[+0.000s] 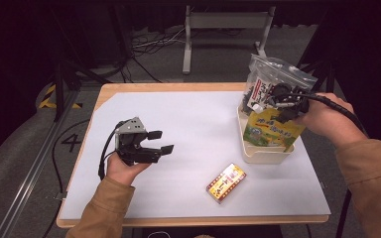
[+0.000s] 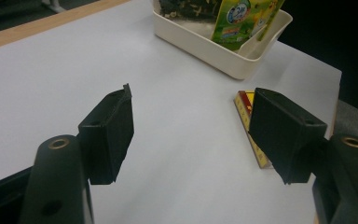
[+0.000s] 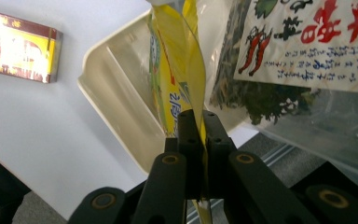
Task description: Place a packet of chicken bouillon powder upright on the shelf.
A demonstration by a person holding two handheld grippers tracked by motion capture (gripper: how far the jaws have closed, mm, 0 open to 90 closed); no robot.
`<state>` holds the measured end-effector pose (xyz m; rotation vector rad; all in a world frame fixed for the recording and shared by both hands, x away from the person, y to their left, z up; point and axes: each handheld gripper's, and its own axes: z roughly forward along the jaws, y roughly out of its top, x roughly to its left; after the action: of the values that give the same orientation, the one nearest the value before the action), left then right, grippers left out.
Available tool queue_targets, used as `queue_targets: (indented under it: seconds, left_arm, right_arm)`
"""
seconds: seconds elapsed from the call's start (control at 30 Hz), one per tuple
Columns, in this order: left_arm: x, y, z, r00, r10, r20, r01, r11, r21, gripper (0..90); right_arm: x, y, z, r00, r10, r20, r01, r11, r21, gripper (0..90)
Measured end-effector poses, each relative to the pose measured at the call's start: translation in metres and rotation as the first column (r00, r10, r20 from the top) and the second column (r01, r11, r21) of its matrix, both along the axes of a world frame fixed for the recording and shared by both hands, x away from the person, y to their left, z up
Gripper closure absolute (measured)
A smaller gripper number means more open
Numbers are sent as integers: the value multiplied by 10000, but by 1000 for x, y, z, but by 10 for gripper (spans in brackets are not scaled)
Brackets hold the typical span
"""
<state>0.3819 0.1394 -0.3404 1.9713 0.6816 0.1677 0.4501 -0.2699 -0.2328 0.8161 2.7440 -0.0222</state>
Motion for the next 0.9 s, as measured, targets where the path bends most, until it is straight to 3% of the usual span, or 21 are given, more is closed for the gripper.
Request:
queue_targets:
  seconds: [0.3, 0.57, 0.6, 0.8, 0.9]
  left_arm:
    - [0, -5, -2, 9998, -91, -177, 92, 9999, 74, 305]
    - [2, -8, -4, 9995, -210, -245, 214, 9996, 178, 294]
    - [2, -9, -4, 9994, -197, -294, 203, 9996, 181, 294]
    - [3, -15, -5, 9991, -301, -310, 308, 9993, 221, 281]
    - [3, -19, -6, 9988, -363, -343, 373, 9989, 290, 276]
  right_arm:
    - [0, -1, 0, 9999, -35, 164, 29, 9994, 342, 803]
    - [0, -7, 3, 9989, -146, 443, 102, 9951, 981, 655]
    - [-2, -10, 6, 9980, -49, 625, -26, 9930, 1183, 594]
    - [-13, -15, 19, 9909, -19, 1345, -245, 9806, 1943, 533]
    - [-23, -19, 27, 9843, -35, 1763, -424, 9658, 2556, 525]
